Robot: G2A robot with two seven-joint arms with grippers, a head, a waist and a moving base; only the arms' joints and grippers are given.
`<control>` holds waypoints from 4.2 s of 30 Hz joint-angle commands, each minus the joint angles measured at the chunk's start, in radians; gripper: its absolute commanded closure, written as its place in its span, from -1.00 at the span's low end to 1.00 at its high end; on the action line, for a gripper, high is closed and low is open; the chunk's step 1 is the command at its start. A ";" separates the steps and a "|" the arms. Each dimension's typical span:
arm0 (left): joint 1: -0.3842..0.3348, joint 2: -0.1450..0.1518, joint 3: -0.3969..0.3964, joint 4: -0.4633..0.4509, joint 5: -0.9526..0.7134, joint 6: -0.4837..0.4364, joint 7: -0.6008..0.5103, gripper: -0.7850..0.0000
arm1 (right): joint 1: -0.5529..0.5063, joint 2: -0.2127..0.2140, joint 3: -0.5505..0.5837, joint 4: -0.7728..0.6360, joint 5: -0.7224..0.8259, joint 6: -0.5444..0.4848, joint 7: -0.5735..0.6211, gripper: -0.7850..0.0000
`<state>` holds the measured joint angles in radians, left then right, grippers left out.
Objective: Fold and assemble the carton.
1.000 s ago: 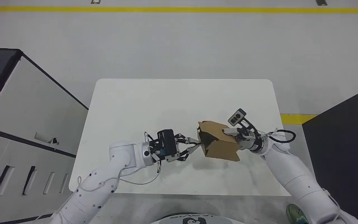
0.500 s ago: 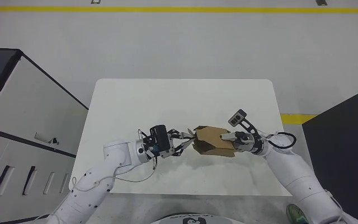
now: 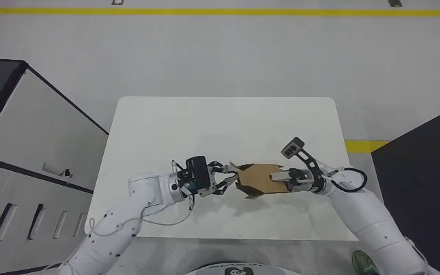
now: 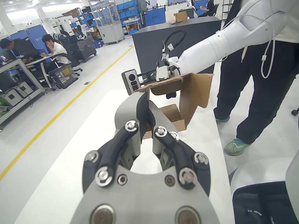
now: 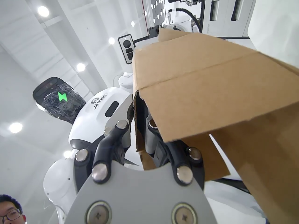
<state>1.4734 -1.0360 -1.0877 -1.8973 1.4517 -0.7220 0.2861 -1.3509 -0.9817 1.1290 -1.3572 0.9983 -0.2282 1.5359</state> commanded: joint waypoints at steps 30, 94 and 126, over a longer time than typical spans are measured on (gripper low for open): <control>-0.007 0.005 -0.003 -0.075 0.083 0.044 -0.153 1.00 | -0.018 0.073 0.027 -0.032 -0.044 -0.056 0.000 1.00; 0.014 0.013 0.032 -0.128 0.156 0.066 -0.188 1.00 | -0.094 0.063 0.074 -0.104 -0.118 -0.056 0.000 1.00; -0.020 0.009 0.075 -0.091 0.151 0.047 -0.174 1.00 | -0.090 0.082 0.018 -0.132 -0.140 -0.056 0.000 1.00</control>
<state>1.4541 -1.0267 -1.0118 -1.9905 1.6055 -0.6815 0.1139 -1.4422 -0.9000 1.1475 -1.4912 0.8576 -0.2842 1.5359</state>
